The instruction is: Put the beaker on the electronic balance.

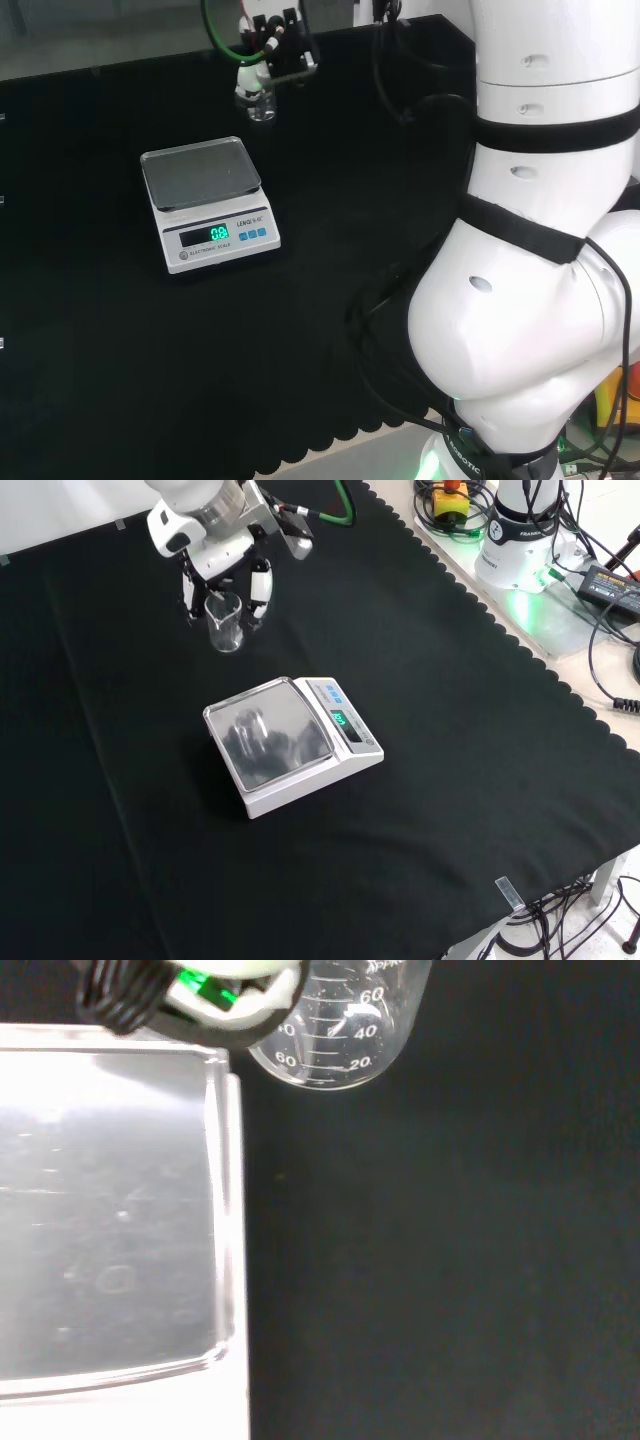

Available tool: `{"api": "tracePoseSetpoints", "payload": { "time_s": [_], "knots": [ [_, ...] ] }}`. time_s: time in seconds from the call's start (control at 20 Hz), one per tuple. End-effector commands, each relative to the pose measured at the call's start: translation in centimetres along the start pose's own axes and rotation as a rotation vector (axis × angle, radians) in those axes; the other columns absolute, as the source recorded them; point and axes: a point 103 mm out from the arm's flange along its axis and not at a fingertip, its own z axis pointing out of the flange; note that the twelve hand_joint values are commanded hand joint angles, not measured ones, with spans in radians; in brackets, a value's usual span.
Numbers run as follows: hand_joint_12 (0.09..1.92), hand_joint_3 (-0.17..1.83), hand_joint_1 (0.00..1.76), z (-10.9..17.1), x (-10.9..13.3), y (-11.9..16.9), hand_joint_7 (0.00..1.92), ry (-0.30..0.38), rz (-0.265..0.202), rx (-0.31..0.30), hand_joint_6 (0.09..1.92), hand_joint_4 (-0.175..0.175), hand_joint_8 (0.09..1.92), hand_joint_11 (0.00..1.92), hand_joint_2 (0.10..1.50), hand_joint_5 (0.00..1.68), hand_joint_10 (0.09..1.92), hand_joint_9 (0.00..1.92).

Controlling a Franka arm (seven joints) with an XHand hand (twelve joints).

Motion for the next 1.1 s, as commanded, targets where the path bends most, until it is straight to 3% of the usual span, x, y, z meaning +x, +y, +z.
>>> {"api": "tracePoseSetpoints", "payload": {
  "time_s": [0.05,0.45,1.1],
  "knots": [
    [0.62,0.56,1.0,0.5,3.6,0.4,1.09,0.004,-0.06,0.013,0.28,-0.175,0.44,1.49,0.71,0.92,0.09,1.49],
    [0.62,0.55,0.99,1.7,7.8,1.2,1.1,-0.016,-0.132,0.03,0.28,-0.175,0.44,1.49,0.71,0.91,0.09,1.5],
    [0.62,0.55,0.98,4.9,10.5,2.5,1.1,-0.023,-0.183,0.091,0.28,-0.175,0.44,1.48,0.72,0.91,0.09,1.49]
  ]
}}
